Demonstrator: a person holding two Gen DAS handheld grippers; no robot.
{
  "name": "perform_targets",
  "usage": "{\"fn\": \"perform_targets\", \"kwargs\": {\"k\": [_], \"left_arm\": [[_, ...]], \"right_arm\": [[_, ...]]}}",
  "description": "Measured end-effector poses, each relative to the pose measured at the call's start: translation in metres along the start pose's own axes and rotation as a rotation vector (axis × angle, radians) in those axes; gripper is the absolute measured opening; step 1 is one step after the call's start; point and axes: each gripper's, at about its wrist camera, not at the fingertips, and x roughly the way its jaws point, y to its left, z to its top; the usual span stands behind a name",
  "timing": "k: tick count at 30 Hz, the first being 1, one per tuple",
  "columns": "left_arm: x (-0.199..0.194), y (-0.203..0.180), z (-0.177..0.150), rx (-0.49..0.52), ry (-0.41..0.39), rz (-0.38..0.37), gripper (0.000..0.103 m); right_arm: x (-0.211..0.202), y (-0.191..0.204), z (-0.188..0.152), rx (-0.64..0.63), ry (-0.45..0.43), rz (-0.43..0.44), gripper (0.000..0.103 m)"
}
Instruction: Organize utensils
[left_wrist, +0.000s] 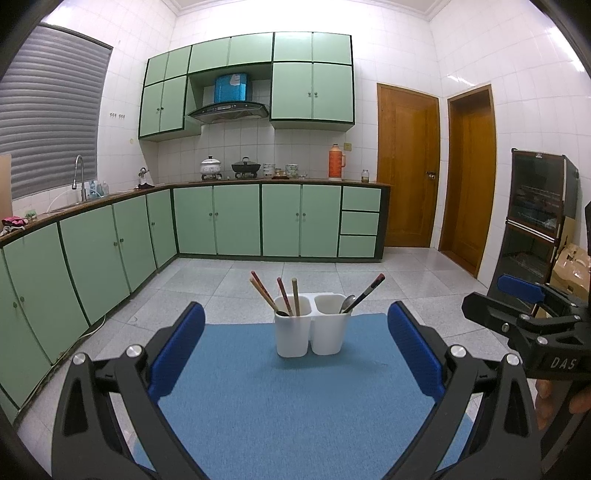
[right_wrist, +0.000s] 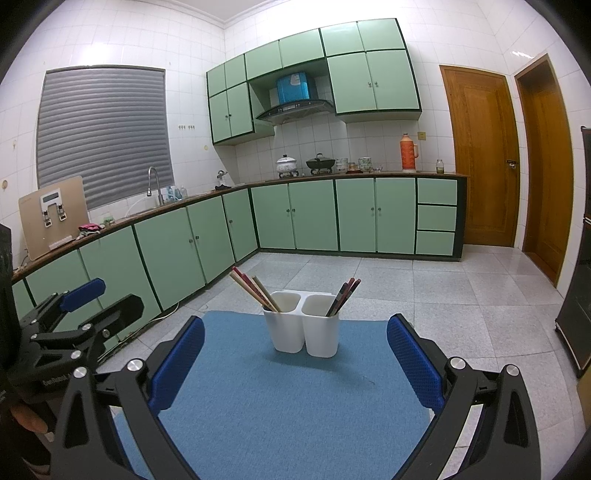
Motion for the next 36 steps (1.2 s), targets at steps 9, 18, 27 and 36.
{"fn": "perform_targets", "kwargs": {"k": [9,18,27,36], "left_arm": [[-0.0005,0.0014,-0.0017,-0.001,0.001,0.0,0.096],[0.0,0.0013,-0.0006,-0.001,0.002,0.0,0.096],[-0.0008,0.0033,-0.0053,-0.003,0.006,0.002,0.096],[-0.0009,0.0032,-0.0047,-0.003,0.006,0.001,0.096]], "right_arm": [[0.0,0.0002,0.0002,-0.001,0.001,0.0,0.097],[0.0002,0.0007,0.0005,-0.001,0.001,-0.001,0.097],[0.0008,0.0015,-0.0006,-0.003,0.003,-0.001,0.097],[0.003,0.0029,-0.0034,-0.005,0.005,-0.003,0.097]]}}
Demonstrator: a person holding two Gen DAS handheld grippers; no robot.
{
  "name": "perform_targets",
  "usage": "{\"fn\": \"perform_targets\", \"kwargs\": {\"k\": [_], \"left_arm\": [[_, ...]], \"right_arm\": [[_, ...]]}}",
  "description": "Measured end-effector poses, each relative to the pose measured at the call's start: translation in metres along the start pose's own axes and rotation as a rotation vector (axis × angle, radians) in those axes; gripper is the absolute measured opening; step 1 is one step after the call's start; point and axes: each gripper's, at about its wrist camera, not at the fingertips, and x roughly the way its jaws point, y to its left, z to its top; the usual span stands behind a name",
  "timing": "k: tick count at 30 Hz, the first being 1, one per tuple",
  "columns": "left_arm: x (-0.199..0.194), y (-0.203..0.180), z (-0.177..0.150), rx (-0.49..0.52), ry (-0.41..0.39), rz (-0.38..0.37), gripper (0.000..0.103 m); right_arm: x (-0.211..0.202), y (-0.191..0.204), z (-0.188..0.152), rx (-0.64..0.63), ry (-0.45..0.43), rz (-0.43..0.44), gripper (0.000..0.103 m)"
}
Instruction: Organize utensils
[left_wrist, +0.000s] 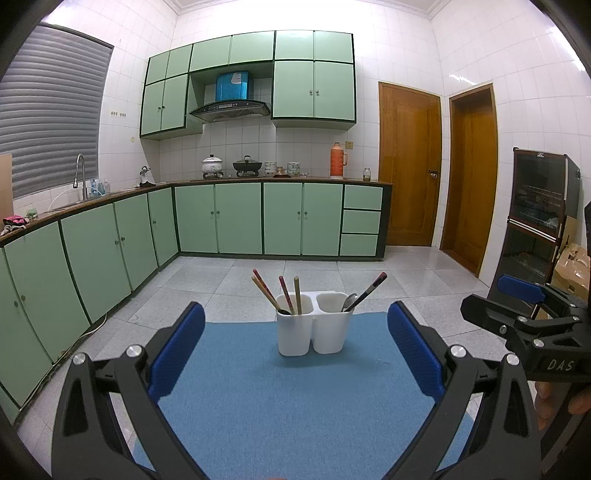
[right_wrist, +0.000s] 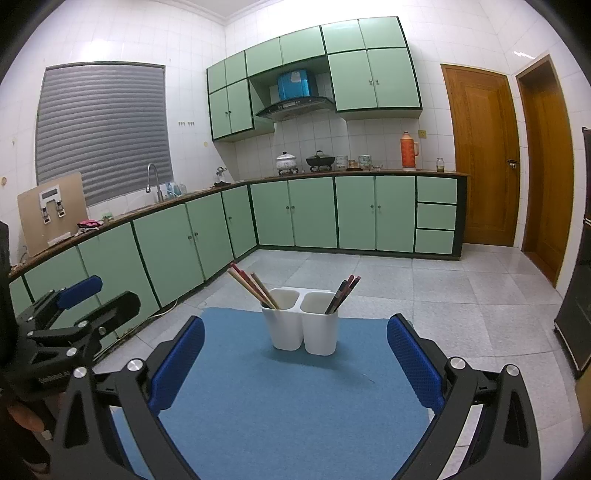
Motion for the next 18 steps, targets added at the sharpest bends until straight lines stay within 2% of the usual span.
{"fn": "perform_targets", "kwargs": {"k": [18], "left_arm": [[0.002,0.0055,-0.0061,-0.001,0.007,0.003,0.096]], "right_arm": [[0.0057,-0.0035,-0.0084,-0.003,0.011,-0.005,0.097]]}}
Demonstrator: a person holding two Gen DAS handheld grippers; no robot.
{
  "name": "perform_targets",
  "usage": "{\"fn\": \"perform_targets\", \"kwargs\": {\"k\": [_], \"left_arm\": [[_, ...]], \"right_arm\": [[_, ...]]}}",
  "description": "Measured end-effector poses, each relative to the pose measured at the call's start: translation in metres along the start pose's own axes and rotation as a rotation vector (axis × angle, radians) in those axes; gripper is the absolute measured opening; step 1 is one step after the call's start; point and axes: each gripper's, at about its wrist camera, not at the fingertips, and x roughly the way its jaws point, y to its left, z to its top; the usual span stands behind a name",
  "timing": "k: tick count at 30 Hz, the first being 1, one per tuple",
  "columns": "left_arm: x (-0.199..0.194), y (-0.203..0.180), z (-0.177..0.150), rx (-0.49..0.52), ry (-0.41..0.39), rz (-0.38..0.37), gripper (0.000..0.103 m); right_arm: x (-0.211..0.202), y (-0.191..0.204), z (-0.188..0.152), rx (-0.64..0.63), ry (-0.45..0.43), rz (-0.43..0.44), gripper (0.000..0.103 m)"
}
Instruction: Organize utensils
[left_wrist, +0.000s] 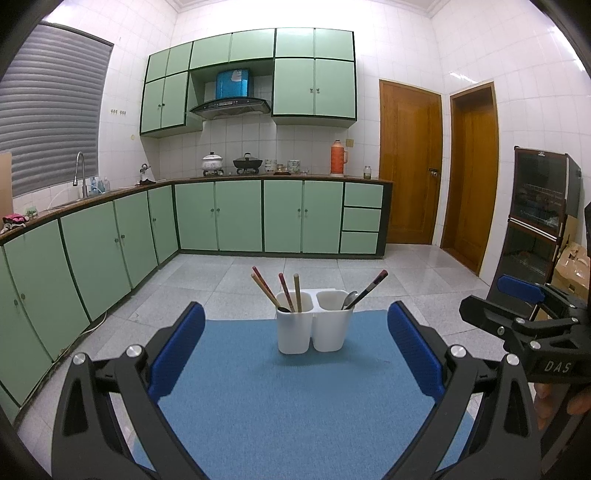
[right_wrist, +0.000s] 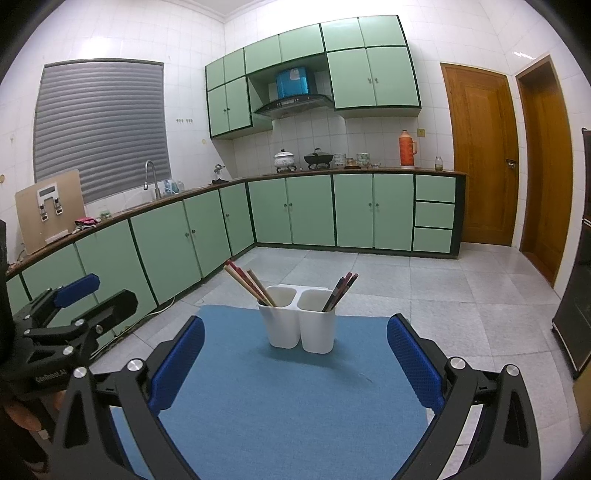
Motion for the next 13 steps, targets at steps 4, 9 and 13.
{"fn": "perform_targets", "kwargs": {"k": [4,9,13], "left_arm": [[0.0005,-0.0004,0.0011,-0.001,0.001,-0.001,0.096],[0.0016,0.0001,0.0007,-0.001,0.001,0.001,0.096],[0.0011,0.0003,-0.0019,0.0,0.003,0.002,0.096]], "right_arm": [[0.0004,-0.0006,-0.0022,0.002,0.002,-0.001,0.097],[0.0005,-0.0013,-0.0016,0.004,0.003,-0.003,0.097],[0.0006,-0.0021,-0.0033,0.007,0.005,-0.006,0.097]]}}
